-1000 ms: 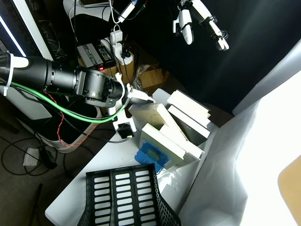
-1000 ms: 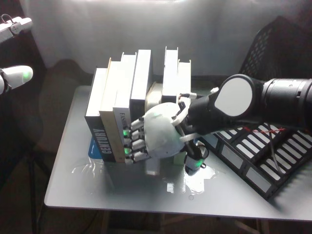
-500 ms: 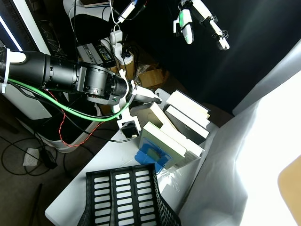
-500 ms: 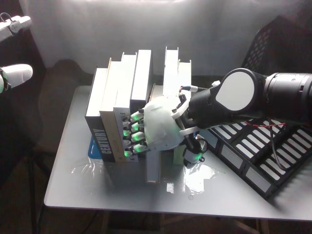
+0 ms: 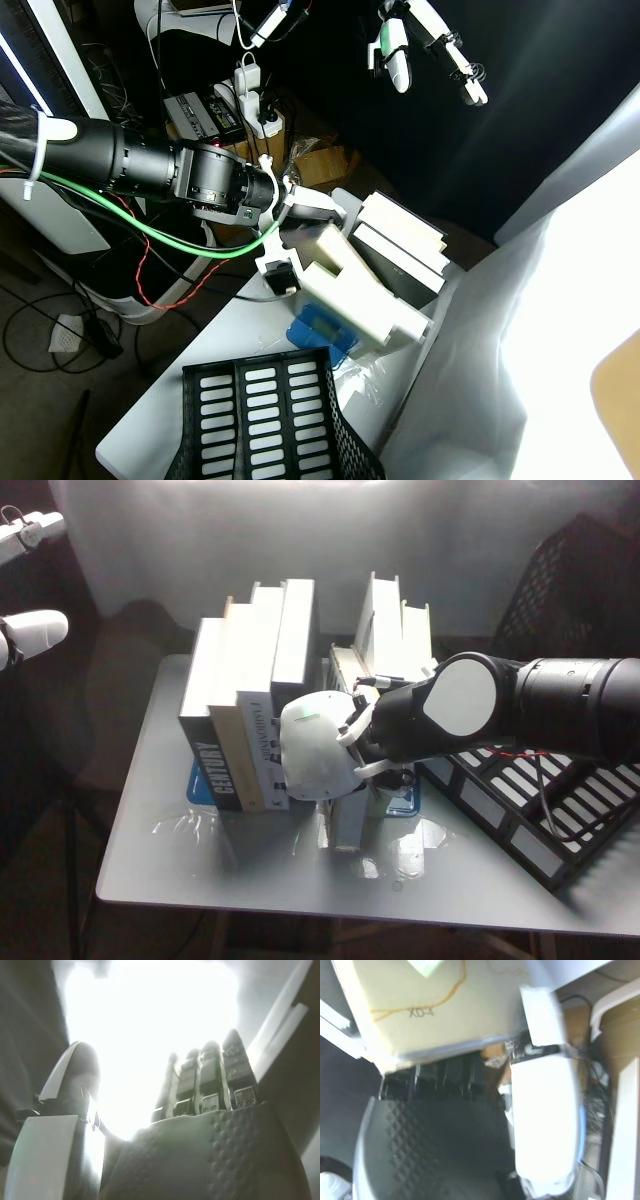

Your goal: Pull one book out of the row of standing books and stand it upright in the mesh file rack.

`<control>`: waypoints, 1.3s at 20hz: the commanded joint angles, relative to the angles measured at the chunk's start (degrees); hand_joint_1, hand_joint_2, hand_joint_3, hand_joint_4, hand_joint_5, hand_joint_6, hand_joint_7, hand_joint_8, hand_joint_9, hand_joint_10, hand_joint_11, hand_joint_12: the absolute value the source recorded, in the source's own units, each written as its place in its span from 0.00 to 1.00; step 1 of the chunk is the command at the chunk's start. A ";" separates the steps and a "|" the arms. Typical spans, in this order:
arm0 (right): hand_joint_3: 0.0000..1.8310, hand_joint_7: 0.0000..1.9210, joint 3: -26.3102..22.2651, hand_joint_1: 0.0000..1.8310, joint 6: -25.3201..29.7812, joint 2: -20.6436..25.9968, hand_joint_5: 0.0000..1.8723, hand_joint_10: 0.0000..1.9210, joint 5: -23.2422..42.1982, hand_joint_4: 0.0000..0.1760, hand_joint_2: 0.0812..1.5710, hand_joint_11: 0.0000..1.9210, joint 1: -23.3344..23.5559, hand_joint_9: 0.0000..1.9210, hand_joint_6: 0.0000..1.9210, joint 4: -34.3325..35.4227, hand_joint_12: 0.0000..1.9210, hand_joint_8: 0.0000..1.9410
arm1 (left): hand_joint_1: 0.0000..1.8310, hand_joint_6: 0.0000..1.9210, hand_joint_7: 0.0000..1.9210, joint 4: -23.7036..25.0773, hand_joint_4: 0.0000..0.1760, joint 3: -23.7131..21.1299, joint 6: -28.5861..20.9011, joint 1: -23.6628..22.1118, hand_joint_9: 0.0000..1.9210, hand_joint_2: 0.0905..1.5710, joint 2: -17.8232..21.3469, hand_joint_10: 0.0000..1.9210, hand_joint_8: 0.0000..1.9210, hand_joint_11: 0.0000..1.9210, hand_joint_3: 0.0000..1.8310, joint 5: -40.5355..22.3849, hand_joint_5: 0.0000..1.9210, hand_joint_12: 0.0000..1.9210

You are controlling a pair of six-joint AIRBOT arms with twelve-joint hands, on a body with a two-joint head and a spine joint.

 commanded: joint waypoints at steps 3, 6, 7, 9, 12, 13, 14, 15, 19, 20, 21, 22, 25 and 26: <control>0.46 0.55 0.51 0.69 0.42 1.42 0.49 0.82 -2.68 0.00 0.43 0.53 -0.60 0.59 0.59 -0.66 0.99 0.70 | 0.33 0.00 0.00 -2.37 0.00 0.20 -0.24 -0.03 0.00 0.83 0.63 0.00 0.00 0.00 0.00 -7.06 0.06 0.00; 0.24 0.55 0.52 0.74 0.44 1.42 0.47 0.73 -2.56 0.00 0.55 0.46 -0.60 0.50 0.57 -0.65 0.95 0.53 | 0.33 0.00 0.00 -2.37 0.00 0.18 -0.24 -0.03 0.00 0.84 0.61 0.00 0.00 0.00 0.00 -7.11 0.05 0.00; 0.11 0.54 0.51 0.75 0.44 1.42 0.46 0.70 -2.52 0.00 0.63 0.45 -0.60 0.48 0.54 -0.65 0.92 0.50 | 0.32 0.00 0.00 -2.37 0.00 0.18 -0.24 -0.03 0.00 0.84 0.60 0.00 0.00 0.00 0.00 -7.11 0.05 0.00; 0.03 0.55 0.57 0.75 0.47 1.42 0.46 0.68 -2.52 0.00 0.68 0.44 -0.60 0.48 0.53 -0.65 0.92 0.48 | 0.32 0.00 0.00 -2.38 0.00 0.19 -0.24 -0.03 0.00 0.84 0.58 0.00 0.00 0.00 0.00 -7.12 0.05 0.00; 0.01 0.58 0.60 0.75 0.64 1.42 0.49 0.66 -1.89 0.00 0.67 0.47 -0.59 0.51 0.49 -0.65 0.89 0.40 | 0.34 0.00 0.00 -2.39 0.00 0.18 -0.24 0.11 0.00 0.83 0.57 0.00 0.00 0.00 0.00 -7.13 0.06 0.00; 0.01 0.58 0.58 0.76 0.72 1.42 0.50 0.65 -1.38 0.00 0.67 0.47 -0.31 0.51 0.49 -0.64 0.89 0.39 | 0.34 0.00 0.00 -2.47 0.00 0.18 -0.24 0.24 0.00 0.83 0.57 0.00 0.00 0.00 0.00 -7.14 0.06 0.00; 0.01 0.54 0.48 0.75 0.73 1.43 0.47 0.67 -0.87 0.00 0.69 0.45 -0.26 0.49 0.56 -0.09 0.89 0.42 | 0.33 0.00 0.00 -2.56 0.00 0.17 -0.24 0.32 0.00 0.83 0.57 0.00 0.00 0.00 0.00 -7.14 0.06 0.00; 0.00 0.53 0.15 0.75 0.73 1.43 0.47 0.66 -0.43 0.00 0.69 0.44 -0.19 0.49 0.59 0.08 0.87 0.42 | 0.35 0.00 0.00 -2.63 0.00 0.13 -0.24 0.36 0.00 0.83 0.57 0.00 0.00 0.00 0.00 -7.17 0.06 0.00; 0.00 0.54 -2.03 0.75 0.73 1.66 0.50 0.66 2.02 0.00 0.69 0.41 2.01 0.48 0.54 0.73 0.85 0.41 | 0.33 0.00 0.00 -2.95 0.00 -0.10 -0.24 0.69 0.00 0.84 0.70 0.00 0.00 0.00 0.00 -7.29 0.06 0.00; 0.00 0.54 -2.42 0.75 0.73 2.30 0.50 0.68 2.55 0.00 0.69 0.45 2.61 0.51 0.47 1.19 0.92 0.45 | 0.32 0.00 0.00 -2.96 0.00 -0.14 -0.24 0.69 0.00 0.84 0.71 0.00 0.00 0.00 0.00 -7.28 0.06 0.00; 0.00 0.55 -2.94 0.75 0.73 3.05 0.49 0.68 3.18 0.00 0.69 0.37 3.28 0.48 0.50 1.57 0.91 0.44 | 0.31 0.00 0.00 -2.97 0.02 -0.18 -0.24 0.69 0.00 0.84 0.71 0.00 0.00 0.00 0.00 -7.29 0.05 0.00; 0.00 0.55 -3.38 0.75 0.73 3.63 0.48 0.68 3.67 0.00 0.69 0.35 3.68 0.47 0.51 1.99 0.90 0.44 | 0.31 0.00 0.00 -3.02 0.04 -0.22 -0.24 0.69 0.00 0.84 0.74 0.00 0.00 0.00 0.00 -7.29 0.05 0.00; 0.00 0.53 -4.62 0.75 0.73 5.29 0.48 0.71 5.16 0.00 0.69 0.40 4.73 0.48 0.49 3.26 0.94 0.47 | 0.29 0.00 0.00 -3.13 0.13 -0.43 -0.24 0.69 0.00 0.84 0.87 0.00 0.00 0.00 0.00 -7.34 0.04 0.00; 0.00 0.52 -4.95 0.75 0.73 5.83 0.47 0.73 5.89 0.00 0.70 0.42 5.14 0.47 0.49 3.92 0.96 0.49 | 0.27 0.00 0.00 -3.21 0.23 -0.49 -0.24 0.69 0.00 0.85 0.90 0.00 0.00 0.00 0.00 -7.37 0.04 0.00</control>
